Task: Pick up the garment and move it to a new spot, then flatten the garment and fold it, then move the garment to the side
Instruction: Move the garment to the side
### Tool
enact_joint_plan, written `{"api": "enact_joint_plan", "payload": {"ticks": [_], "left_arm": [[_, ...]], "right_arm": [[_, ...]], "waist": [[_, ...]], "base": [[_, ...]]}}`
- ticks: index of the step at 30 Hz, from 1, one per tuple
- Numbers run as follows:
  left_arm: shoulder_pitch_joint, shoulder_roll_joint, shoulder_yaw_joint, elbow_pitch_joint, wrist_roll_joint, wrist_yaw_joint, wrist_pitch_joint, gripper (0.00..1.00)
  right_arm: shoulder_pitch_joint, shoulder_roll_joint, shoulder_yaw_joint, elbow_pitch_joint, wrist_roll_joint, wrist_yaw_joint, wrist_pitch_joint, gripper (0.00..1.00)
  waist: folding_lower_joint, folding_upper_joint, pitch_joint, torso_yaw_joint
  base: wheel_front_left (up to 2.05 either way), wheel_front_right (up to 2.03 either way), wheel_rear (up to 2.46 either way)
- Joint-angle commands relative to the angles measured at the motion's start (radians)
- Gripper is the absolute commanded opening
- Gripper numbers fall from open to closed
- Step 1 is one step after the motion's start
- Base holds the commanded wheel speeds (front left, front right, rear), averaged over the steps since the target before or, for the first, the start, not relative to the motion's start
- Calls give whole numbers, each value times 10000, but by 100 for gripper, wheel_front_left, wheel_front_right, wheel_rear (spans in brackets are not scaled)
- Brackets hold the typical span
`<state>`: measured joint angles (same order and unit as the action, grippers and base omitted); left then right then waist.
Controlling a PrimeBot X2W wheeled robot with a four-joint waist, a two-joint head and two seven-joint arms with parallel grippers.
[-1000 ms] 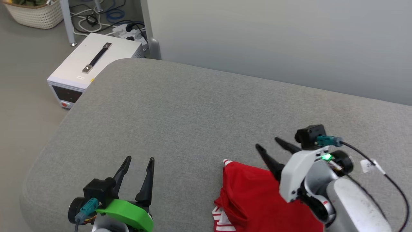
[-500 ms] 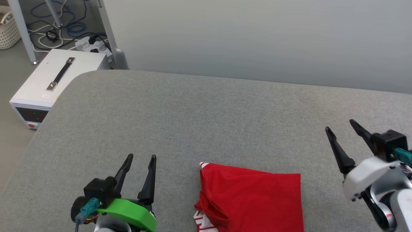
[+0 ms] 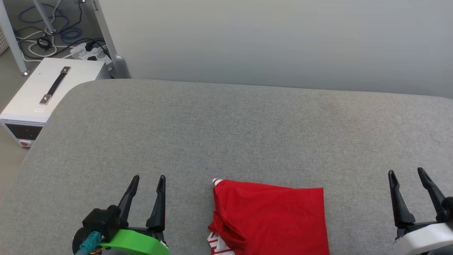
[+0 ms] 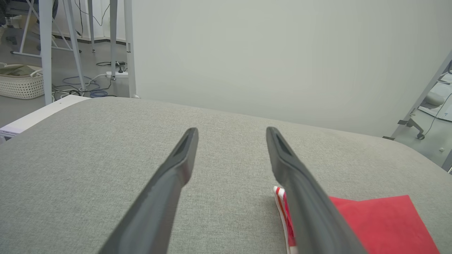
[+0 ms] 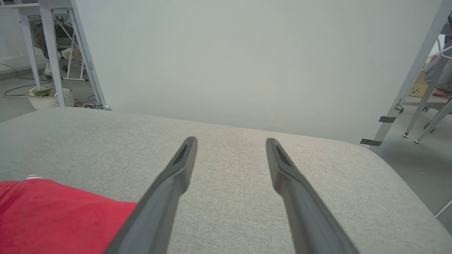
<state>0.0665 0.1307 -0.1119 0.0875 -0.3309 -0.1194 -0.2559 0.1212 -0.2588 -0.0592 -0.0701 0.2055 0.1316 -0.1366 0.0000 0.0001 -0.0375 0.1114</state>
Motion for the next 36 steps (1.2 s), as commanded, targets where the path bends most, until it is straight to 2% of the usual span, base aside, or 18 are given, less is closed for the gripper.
{"api": "enact_joint_plan", "payload": {"ticks": [1,8,17,22,27,32,36], "left_arm": [[177,-104,67,-57,167,-64,-59,100],[329,-328,190,-57,475,-100,-59,100],[340,-287,103,-52,487,-110,-59,100],[286,-270,52,-34,473,-111,-59,100],[162,-228,-23,1,434,-112,-59,100],[26,-235,-56,43,417,-112,-59,100],[-107,-261,-137,86,410,-112,-59,100]], "right_arm": [[171,211,-49,45,-109,-9,-175,100],[486,867,-115,419,-562,-9,-707,100],[438,956,-101,714,-625,-9,-713,100],[441,927,23,805,-605,-9,-277,100],[273,588,651,746,-147,-9,1586,100],[-122,-83,1610,149,901,-9,4199,100],[-443,-235,1851,-13,1850,-9,6363,100]], "waist": [[0,-1,1,2],[0,-1,-67,15],[0,-1,-156,65],[0,-1,-126,145],[0,-1,44,243],[0,-1,310,361],[0,-1,528,502]], "base": [[0,0,0],[0,0,0],[0,0,0],[0,0,0],[0,0,0],[0,0,0],[0,0,0]]}}
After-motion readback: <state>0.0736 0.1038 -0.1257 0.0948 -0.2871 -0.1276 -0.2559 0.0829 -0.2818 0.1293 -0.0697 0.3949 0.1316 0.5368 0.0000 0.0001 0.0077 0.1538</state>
